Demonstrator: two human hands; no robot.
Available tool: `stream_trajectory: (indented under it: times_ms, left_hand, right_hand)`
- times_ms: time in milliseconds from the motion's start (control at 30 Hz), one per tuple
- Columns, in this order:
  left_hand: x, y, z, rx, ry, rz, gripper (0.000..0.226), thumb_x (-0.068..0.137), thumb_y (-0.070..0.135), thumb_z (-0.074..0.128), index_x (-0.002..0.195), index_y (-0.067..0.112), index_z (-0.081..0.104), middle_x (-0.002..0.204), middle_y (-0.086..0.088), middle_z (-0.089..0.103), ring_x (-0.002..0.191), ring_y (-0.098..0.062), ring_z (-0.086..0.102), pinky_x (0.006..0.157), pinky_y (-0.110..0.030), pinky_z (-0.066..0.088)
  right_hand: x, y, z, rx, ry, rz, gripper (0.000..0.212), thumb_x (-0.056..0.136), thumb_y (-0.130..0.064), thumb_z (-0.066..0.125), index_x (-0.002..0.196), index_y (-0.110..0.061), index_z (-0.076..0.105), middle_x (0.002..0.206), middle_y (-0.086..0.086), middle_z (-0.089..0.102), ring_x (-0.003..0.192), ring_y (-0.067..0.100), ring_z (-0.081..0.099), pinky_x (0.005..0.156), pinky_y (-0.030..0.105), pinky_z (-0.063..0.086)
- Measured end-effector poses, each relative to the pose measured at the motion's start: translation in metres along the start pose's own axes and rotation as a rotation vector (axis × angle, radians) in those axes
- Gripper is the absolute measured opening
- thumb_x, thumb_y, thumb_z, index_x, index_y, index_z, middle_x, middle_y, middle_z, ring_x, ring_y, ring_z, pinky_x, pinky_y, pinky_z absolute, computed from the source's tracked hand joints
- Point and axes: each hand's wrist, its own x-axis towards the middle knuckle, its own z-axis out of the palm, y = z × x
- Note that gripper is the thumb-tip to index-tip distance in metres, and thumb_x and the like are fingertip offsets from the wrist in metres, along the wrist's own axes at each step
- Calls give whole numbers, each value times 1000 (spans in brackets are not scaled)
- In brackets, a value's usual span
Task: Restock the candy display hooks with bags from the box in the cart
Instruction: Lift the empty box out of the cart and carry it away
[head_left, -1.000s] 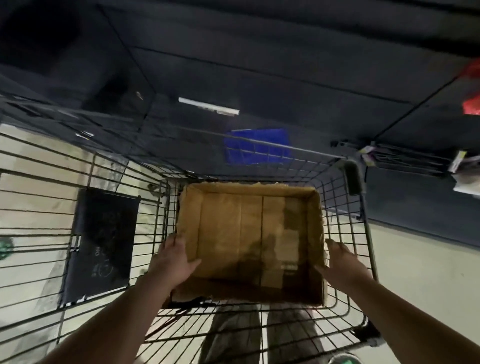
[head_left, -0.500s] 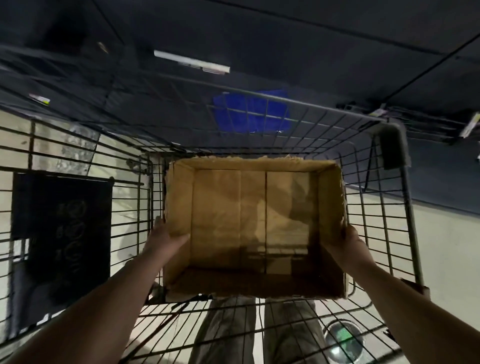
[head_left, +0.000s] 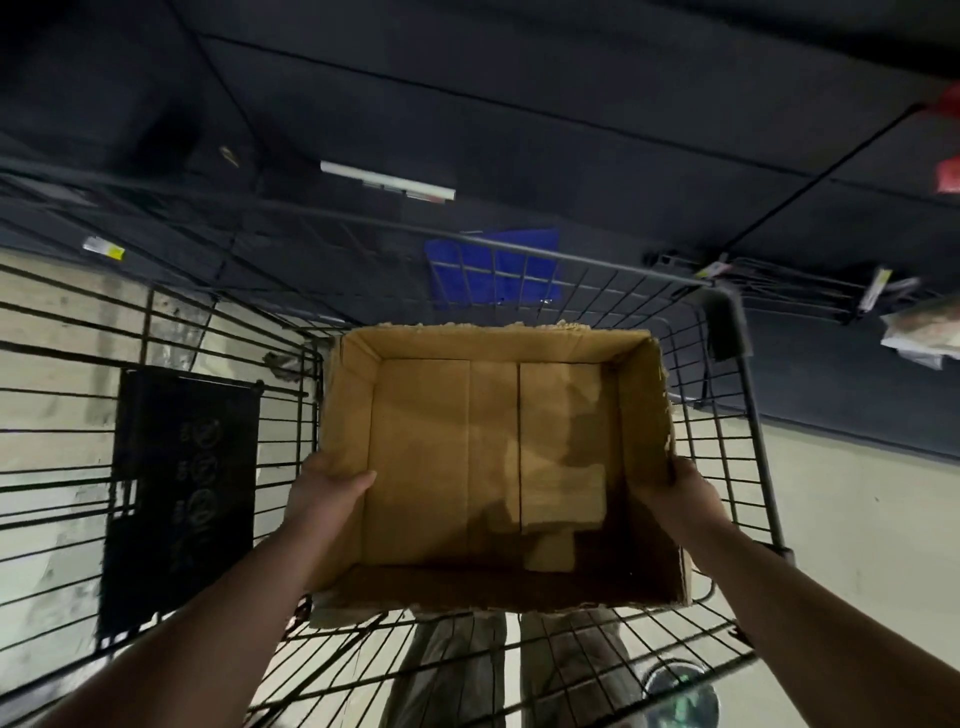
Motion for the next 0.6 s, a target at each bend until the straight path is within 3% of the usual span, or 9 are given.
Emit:
stream_trajectory:
  times_ms: [133, 200, 267, 367, 500, 600]
  left_hand:
    - [-33, 13, -24, -31, 50, 77, 70, 85, 28, 71, 144, 11, 37, 139, -18, 50, 125, -38, 48, 99, -44, 42]
    - [-50, 16, -36, -31, 47, 141, 72, 86, 31, 69, 145, 11, 34, 141, -18, 48, 126, -38, 48, 100, -45, 41]
    - [-66, 20, -46, -19, 60, 193, 73, 85, 34, 69, 145, 11, 34, 141, -17, 48, 125, -38, 47, 101, -46, 41]
    - [-89, 26, -59, -3, 118, 241, 69, 87, 32, 68, 143, 8, 36, 135, -20, 51, 121, -40, 50, 96, -46, 42]
    - [-113, 34, -68, 11, 167, 327, 68, 87, 36, 67, 141, 7, 38, 129, -22, 56, 115, -42, 54, 88, -46, 46]
    - [-132, 46, -71, -6, 175, 377, 70, 85, 40, 68, 141, 9, 38, 128, -20, 56, 112, -41, 55, 83, -42, 45]
  right_hand:
    - [-34, -14, -19, 49, 31, -57, 42, 86, -22, 62, 126, -12, 53, 93, 6, 66, 75, 20, 62, 58, 27, 46]
    - [-52, -21, -31, 75, 54, -75, 45, 85, -22, 63, 127, -13, 52, 100, 9, 67, 85, 27, 65, 72, 37, 55]
    - [-70, -27, -43, 86, 78, -98, 47, 85, -21, 64, 130, -13, 51, 107, 11, 66, 96, 31, 64, 86, 44, 54]
    - [-95, -31, -59, 96, 101, -155, 46, 85, -21, 65, 128, -15, 51, 102, 6, 63, 95, 28, 63, 86, 40, 54]
    - [-125, -31, -81, 53, 150, -190, 46, 86, -24, 63, 129, -12, 50, 115, 12, 63, 103, 30, 61, 88, 37, 51]
    - [-145, -28, -102, 77, 194, -201, 47, 87, -24, 63, 130, -9, 48, 114, 12, 61, 104, 31, 60, 90, 40, 51]
